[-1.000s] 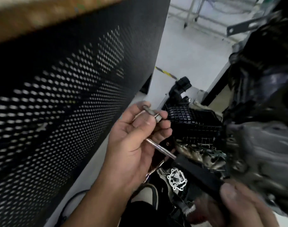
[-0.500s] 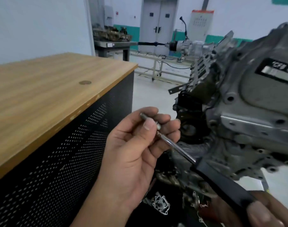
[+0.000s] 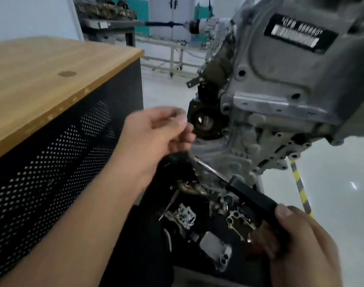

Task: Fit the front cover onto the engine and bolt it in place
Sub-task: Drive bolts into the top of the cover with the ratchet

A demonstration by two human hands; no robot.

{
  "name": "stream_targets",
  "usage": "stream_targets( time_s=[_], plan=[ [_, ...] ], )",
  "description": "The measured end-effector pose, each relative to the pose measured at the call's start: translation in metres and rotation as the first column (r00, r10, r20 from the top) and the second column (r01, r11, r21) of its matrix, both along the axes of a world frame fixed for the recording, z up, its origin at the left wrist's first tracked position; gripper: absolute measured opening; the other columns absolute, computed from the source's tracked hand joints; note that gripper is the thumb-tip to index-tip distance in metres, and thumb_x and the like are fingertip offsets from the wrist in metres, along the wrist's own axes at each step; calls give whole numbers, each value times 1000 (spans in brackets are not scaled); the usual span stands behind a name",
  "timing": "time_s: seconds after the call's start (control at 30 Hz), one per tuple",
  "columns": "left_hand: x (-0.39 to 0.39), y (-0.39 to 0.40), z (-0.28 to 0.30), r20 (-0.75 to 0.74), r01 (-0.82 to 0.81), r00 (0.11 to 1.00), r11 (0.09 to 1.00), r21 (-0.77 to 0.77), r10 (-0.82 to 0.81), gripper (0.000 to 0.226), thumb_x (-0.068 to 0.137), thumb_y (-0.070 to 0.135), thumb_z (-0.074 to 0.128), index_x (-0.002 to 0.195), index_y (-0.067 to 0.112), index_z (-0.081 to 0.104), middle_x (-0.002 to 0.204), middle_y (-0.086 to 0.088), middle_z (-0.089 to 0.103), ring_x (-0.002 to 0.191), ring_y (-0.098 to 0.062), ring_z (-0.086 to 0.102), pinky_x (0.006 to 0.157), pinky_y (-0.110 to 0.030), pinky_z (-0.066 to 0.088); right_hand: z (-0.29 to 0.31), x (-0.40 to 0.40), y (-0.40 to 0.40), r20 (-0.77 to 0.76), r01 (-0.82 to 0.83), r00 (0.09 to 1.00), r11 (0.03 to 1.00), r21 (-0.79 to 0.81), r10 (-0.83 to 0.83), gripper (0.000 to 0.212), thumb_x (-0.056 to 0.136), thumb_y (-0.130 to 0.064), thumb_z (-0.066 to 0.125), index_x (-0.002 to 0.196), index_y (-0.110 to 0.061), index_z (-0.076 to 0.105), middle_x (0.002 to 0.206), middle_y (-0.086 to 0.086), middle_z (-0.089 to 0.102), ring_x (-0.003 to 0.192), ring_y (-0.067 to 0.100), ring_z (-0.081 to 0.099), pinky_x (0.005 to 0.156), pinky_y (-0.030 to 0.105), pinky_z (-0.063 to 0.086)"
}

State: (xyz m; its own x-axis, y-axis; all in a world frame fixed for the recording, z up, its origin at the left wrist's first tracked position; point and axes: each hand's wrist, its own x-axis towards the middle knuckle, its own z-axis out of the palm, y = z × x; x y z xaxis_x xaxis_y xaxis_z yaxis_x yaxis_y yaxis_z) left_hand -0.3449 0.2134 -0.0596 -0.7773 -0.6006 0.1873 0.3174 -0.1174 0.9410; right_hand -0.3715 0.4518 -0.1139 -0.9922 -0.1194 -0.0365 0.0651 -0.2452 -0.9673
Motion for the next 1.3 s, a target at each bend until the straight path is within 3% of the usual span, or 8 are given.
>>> stream_targets(
  time_s=[0.17,0.3,0.43,0.57,0.67,0.93,1.03,1.3],
  plan=[
    [-18,-103,-80,371,-150,905,972,-183,210,26,91,19,76,107,0,68,72,-10,71,55,-11,62,48,-23,50,-86,-32,-4,365,-210,924,949,235,114,35,91,-33,68,59,-21,59,51,3,34,40,17,31,40,26,27],
    [-25,-140,-195,679,76,732,983,-169,61,34,94,19,73,122,4,61,88,-15,71,70,-20,70,61,-31,60,-164,-52,-28,580,-325,810,891,319,88,17,93,-31,65,87,-17,59,62,3,29,46,18,25,50,32,19],
    [-35,-156,-295,824,189,566,972,-139,8,41,99,27,66,136,18,53,105,-6,67,74,-21,75,64,-33,63,-232,-76,-40,674,-352,738,836,422,-30,27,91,-27,65,67,-17,67,53,-1,30,40,15,24,47,30,22],
    [-31,-145,-389,881,233,456,938,-256,127,14,96,16,64,109,15,69,85,-8,72,67,-24,72,61,-32,58,-278,-87,-62,696,-327,710,827,457,-104,17,91,-23,63,80,-11,64,49,-2,32,37,13,26,41,24,22],
    [-21,-121,-441,884,494,461,805,-328,78,14,90,14,68,100,17,77,92,-4,77,86,-21,73,74,-24,50,-300,-91,-77,725,-306,676,845,439,-132,16,95,-21,62,108,-12,61,54,0,31,39,13,25,40,22,20],
    [-70,-39,-519,852,758,472,389,-523,226,34,86,48,65,111,24,65,108,-3,64,98,-28,65,77,-38,51,-316,-97,-102,713,-236,668,848,474,-213,13,96,-21,63,104,-12,57,53,4,31,39,13,25,36,19,22],
    [-82,-22,-528,829,780,479,292,-553,289,17,92,16,58,109,15,64,108,-8,62,91,-28,68,70,-37,55,-311,-98,-103,710,-235,671,846,478,-214,15,95,-23,64,103,-10,59,56,5,34,41,15,27,36,21,23],
    [-77,-22,-522,835,738,436,399,-545,335,16,94,4,51,107,10,58,95,-8,72,85,-27,75,66,-36,58,-290,-88,-108,704,-218,687,874,435,-179,19,96,-24,63,106,-9,61,56,5,29,43,15,26,42,24,23]
  ],
)
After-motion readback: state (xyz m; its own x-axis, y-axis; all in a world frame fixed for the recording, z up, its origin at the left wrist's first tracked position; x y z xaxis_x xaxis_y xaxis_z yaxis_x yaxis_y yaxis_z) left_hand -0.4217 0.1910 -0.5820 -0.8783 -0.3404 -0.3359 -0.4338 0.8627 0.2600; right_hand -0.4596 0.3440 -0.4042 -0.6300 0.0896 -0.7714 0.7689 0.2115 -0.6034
